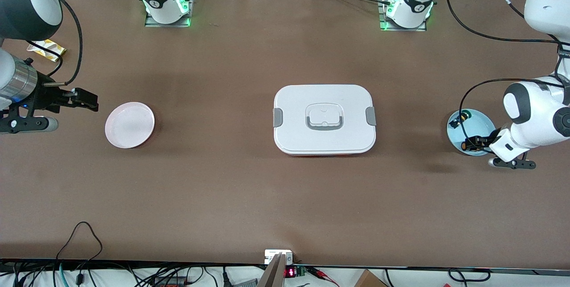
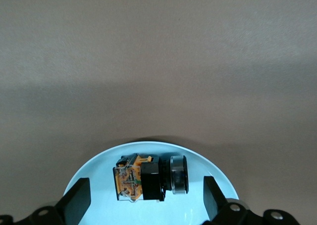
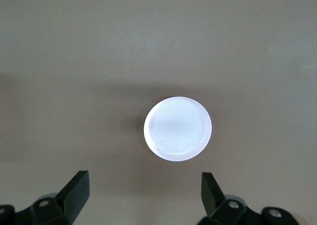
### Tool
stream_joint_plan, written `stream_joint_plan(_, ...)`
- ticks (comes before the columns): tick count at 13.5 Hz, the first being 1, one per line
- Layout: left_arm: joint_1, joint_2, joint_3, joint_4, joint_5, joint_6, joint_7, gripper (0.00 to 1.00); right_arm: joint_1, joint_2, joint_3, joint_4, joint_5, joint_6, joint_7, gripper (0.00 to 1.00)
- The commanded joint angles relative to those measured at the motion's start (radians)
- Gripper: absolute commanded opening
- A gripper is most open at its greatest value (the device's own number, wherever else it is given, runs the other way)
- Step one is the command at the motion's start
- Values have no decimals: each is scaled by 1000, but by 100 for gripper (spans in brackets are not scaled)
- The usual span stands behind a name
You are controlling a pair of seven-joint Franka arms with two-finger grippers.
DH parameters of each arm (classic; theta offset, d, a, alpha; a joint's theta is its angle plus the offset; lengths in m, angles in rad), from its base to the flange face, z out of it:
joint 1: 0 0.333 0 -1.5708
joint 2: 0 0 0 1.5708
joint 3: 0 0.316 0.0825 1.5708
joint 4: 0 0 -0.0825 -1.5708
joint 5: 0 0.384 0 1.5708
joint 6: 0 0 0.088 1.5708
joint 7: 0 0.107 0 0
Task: Transfer orange switch to right arm and place
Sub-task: 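Lower the left gripper and grasp the orange switch in the bowl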
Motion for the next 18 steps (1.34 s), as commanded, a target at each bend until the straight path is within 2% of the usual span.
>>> stream_joint_plan(1, 21, 14, -16, -1, -2, 23, 24, 99, 6, -7, 2, 5, 4, -7, 3, 100)
stream_joint_plan(11, 29, 59, -16, -1, -64, 41, 19, 99, 35, -11, 4, 5, 3, -4, 5, 100)
stream_joint_plan(13, 32, 60, -16, -3, -64, 41, 21, 90, 36, -11, 4, 7, 3, -6, 7, 100)
stream_joint_plan(18, 31, 57, -17, 0, -62, 12, 25, 46, 38, -11, 4, 7, 4, -7, 5, 100)
